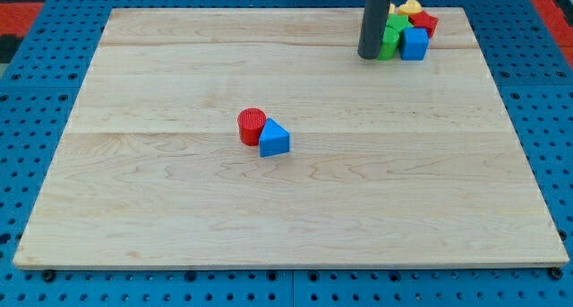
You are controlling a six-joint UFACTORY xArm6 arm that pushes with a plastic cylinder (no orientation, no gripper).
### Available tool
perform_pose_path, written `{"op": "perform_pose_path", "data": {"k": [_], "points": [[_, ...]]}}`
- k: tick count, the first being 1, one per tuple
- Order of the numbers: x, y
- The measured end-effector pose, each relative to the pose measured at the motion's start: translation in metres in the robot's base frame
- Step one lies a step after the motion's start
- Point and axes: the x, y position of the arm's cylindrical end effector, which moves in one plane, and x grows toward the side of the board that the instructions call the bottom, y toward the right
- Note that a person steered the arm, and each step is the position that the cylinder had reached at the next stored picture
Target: Push the blue triangle towards group of blocks
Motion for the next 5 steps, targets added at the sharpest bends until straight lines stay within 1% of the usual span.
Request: {"op": "perform_pose_path", "data": {"k": [2,3,4,5], "points": [[0.002,-0.001],[0.064,-0.001],[0.137,-0.008],[0.211,-0.028]]}}
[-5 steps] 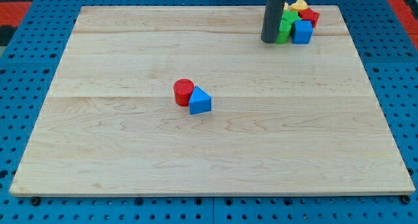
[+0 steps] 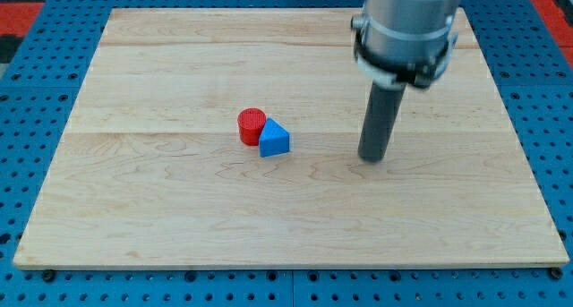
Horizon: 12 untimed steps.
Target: Push the blue triangle towards group of blocks
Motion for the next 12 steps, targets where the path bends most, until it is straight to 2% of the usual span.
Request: {"op": "perform_pose_path", "data": {"k": [1,3,7,10,12], "points": [[0.036,-0.065],[-0.014,-0.117],[-0.123,-0.096],[-0.144,-0.055],[-0.179,-0.043]]}}
